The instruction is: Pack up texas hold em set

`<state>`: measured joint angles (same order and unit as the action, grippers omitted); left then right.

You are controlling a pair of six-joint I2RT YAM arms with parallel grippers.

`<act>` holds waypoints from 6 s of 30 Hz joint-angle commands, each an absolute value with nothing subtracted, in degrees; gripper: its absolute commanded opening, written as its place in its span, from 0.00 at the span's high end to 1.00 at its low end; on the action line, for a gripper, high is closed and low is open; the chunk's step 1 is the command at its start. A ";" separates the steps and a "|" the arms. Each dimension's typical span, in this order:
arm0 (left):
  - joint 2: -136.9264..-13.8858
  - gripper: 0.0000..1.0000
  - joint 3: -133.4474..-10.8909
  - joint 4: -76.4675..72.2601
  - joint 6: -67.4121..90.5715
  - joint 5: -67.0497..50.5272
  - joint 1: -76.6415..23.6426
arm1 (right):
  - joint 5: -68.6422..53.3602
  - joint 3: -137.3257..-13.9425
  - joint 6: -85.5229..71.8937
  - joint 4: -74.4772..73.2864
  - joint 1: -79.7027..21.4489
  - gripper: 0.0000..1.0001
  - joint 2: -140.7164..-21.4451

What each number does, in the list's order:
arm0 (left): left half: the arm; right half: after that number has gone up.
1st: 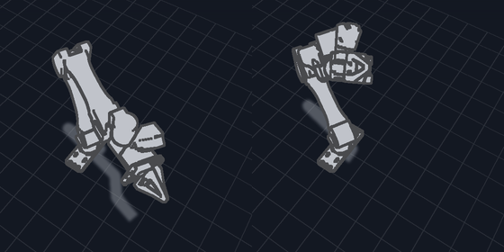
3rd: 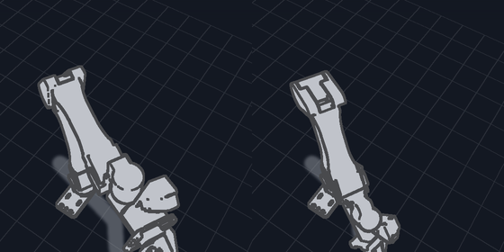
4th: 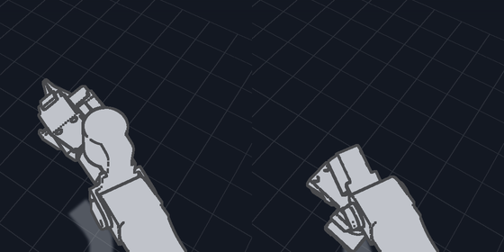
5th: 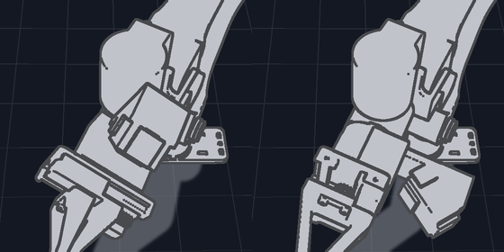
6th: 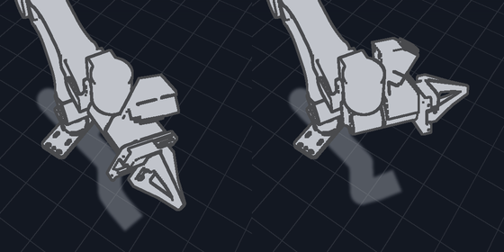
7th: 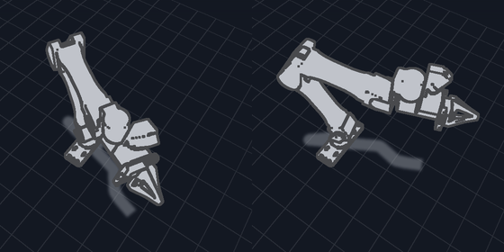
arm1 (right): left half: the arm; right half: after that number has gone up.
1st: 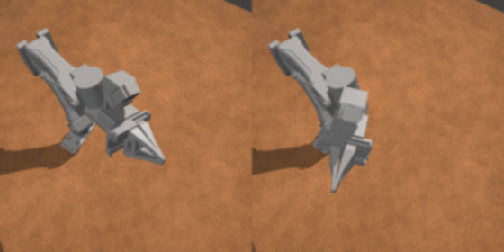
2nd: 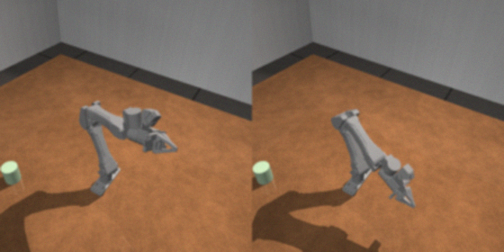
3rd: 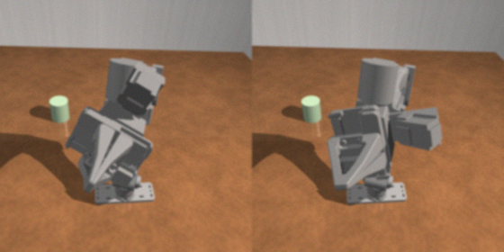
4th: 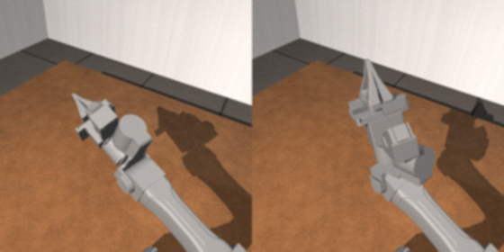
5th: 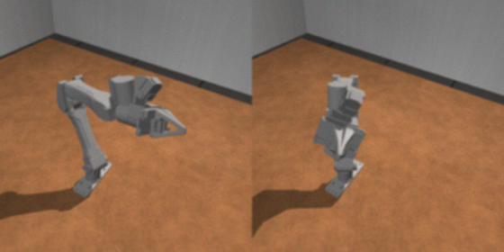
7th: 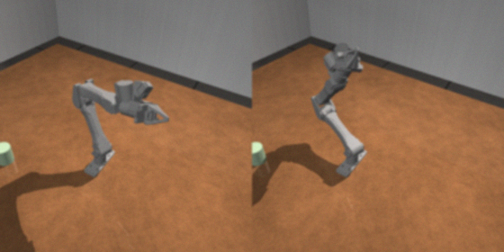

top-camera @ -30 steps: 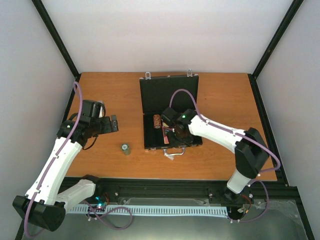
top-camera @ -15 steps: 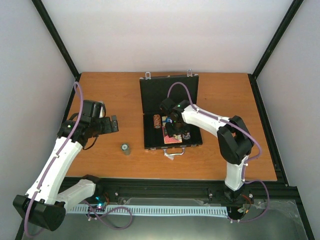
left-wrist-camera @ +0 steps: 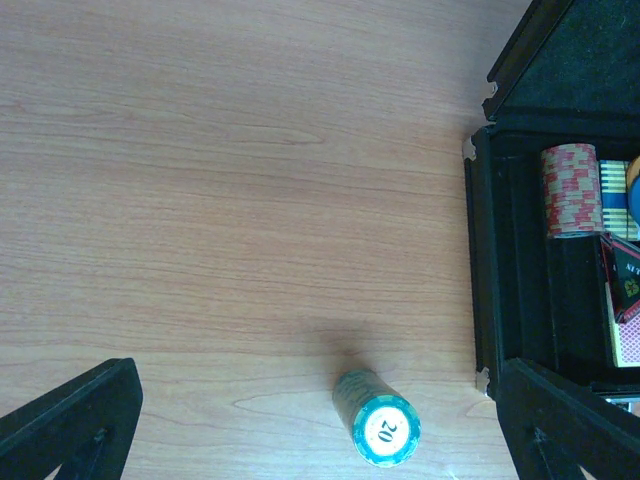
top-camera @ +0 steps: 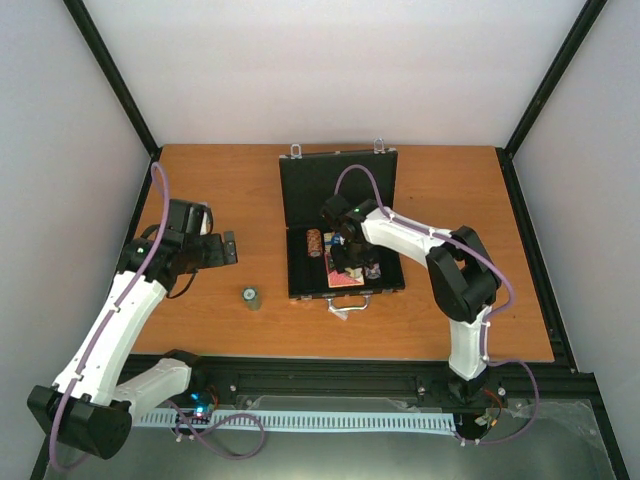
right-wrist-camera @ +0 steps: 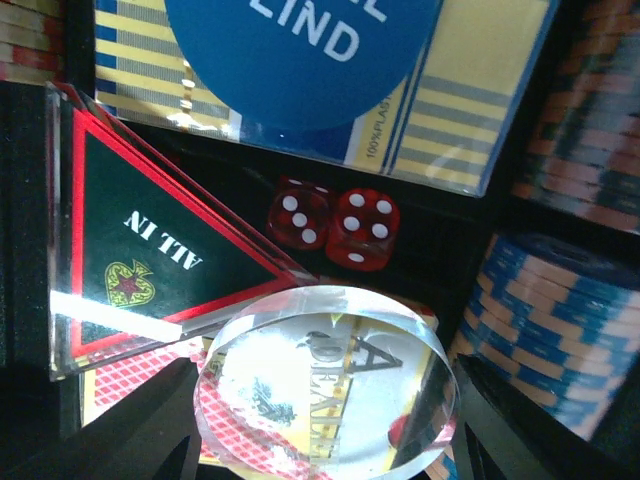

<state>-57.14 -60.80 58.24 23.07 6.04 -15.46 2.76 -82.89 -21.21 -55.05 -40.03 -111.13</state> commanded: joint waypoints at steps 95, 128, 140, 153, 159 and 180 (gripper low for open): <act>-47.44 0.00 -82.80 61.87 25.14 5.78 -15.29 | -6.16 -130.06 -16.67 -65.82 -63.35 0.54 -140.40; -45.87 0.00 -76.61 59.52 27.07 5.34 -15.29 | 17.97 -92.36 -19.66 -51.95 -58.19 0.84 -107.98; -46.16 0.00 -74.79 58.10 27.03 5.23 -15.29 | 25.23 -85.20 -16.71 -41.27 -58.01 0.85 -107.58; -46.32 0.00 -74.18 57.99 26.41 5.29 -15.29 | 24.57 -79.17 -15.99 -33.83 -58.01 0.85 -107.49; -46.27 0.00 -73.86 58.18 26.05 5.62 -15.29 | 25.63 -79.20 -14.93 -32.24 -58.01 0.85 -106.78; -46.33 0.00 -73.58 58.21 25.83 5.79 -15.34 | 24.92 -77.29 -16.13 -39.01 -58.01 0.48 -105.09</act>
<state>-46.37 -73.43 58.96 26.35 5.76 -15.46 23.27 -75.99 -15.64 -32.91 -58.15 -108.57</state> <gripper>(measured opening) 0.998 0.461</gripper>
